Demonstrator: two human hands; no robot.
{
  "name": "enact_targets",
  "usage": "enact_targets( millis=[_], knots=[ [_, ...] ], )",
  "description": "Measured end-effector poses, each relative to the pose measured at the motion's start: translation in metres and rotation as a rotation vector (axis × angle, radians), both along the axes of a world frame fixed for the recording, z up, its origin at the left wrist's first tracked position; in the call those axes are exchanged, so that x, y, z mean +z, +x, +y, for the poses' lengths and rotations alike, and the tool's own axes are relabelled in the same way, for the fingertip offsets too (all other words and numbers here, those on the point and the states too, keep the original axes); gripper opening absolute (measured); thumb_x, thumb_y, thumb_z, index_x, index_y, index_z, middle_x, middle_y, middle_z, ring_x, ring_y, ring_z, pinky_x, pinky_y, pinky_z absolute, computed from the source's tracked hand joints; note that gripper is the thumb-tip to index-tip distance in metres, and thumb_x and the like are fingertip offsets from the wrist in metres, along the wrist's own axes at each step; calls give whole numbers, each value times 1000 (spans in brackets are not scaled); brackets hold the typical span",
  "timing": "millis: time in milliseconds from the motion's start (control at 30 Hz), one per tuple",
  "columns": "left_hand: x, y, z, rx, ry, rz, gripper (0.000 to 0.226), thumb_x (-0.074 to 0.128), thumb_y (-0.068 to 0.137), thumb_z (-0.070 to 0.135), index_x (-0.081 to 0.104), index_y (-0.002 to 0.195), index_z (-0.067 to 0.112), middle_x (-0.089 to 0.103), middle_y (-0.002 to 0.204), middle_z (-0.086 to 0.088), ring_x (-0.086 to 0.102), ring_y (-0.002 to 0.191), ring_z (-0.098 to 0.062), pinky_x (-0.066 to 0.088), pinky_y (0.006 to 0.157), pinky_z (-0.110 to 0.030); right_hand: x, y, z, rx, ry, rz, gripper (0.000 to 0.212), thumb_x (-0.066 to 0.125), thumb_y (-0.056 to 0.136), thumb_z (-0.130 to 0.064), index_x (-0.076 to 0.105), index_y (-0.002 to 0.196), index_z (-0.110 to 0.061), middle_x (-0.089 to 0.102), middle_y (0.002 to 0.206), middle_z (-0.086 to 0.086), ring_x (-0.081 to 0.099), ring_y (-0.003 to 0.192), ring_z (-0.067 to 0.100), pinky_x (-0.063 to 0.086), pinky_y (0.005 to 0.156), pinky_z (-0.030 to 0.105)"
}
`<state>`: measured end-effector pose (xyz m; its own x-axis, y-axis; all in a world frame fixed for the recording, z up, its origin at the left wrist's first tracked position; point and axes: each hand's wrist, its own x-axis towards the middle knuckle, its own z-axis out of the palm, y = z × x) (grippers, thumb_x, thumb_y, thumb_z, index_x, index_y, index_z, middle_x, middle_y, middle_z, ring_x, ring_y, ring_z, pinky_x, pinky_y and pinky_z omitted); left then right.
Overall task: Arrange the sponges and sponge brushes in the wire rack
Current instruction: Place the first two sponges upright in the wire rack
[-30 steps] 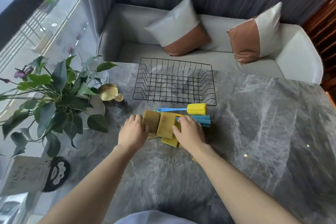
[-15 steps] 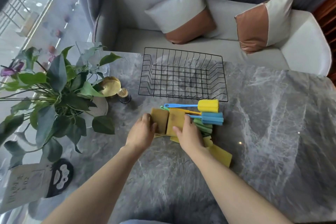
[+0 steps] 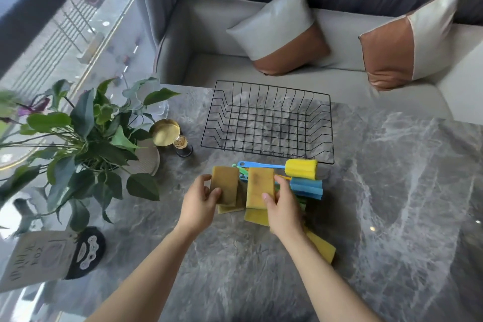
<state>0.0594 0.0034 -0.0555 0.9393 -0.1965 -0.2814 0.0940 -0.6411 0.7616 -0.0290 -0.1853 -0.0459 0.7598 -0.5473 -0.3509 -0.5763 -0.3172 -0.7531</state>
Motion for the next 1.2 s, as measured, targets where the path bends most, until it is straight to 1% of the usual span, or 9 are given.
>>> enact_targets(
  millis=[67,200,433,500,600,667,833,1033,1200],
  knots=[
    [9,4,-3,31,-37,-34,31,65,96,23,57,125,21,58,68,5,56,62,-3,39,56,-17,6,1,-7,-7,7,-69,51,64,96,-24,44,142,-26,61,130,2,58,118,22,49,99,42],
    [31,28,-21,34,-119,-82,29,65,96,24,56,122,29,64,78,-6,62,73,-12,53,70,-37,26,16,-21,-11,-19,-224,51,65,95,-23,45,141,-28,62,121,2,60,104,16,51,90,34],
    [35,116,-86,-10,-178,-138,28,64,96,22,57,124,18,54,73,9,54,69,-7,48,69,-31,46,83,-69,-38,-82,-283,51,64,96,-24,43,142,-28,64,114,1,63,97,16,48,79,27],
    [28,141,-105,-9,-184,-78,33,62,98,24,55,129,15,61,86,8,60,81,-7,52,73,-29,43,103,-86,-48,-114,-258,51,64,96,-23,43,142,-26,64,111,0,62,94,15,44,74,25],
    [7,170,-126,-10,-188,42,39,60,99,25,51,135,14,67,107,-5,67,97,-21,58,87,-44,34,126,-108,-40,-150,-177,51,62,97,-24,42,143,-24,64,113,7,62,97,22,48,80,35],
    [-9,185,-137,4,-191,100,36,60,99,25,51,132,16,69,112,-10,69,95,-23,59,84,-46,26,137,-118,-13,-161,-113,51,59,98,-25,39,144,-23,64,115,10,62,101,27,51,86,42],
    [-44,206,-158,-8,-107,139,38,59,99,27,50,135,16,65,120,-11,66,98,-24,51,67,-29,4,158,-134,29,-186,-17,51,57,99,-25,37,146,-20,62,124,10,59,110,29,50,91,41],
    [-54,203,-158,-70,57,-7,40,52,102,25,46,141,16,52,130,-13,59,113,-29,50,96,-42,-20,185,-141,92,-205,65,49,56,100,-25,37,145,-18,60,128,11,59,110,31,49,88,39],
    [-33,183,-123,-164,146,-360,53,54,99,23,39,148,11,49,137,-14,52,122,-28,46,100,-39,-41,206,-137,87,-164,89,50,56,100,-23,36,145,-16,58,129,13,57,111,29,49,91,39]
  ],
)
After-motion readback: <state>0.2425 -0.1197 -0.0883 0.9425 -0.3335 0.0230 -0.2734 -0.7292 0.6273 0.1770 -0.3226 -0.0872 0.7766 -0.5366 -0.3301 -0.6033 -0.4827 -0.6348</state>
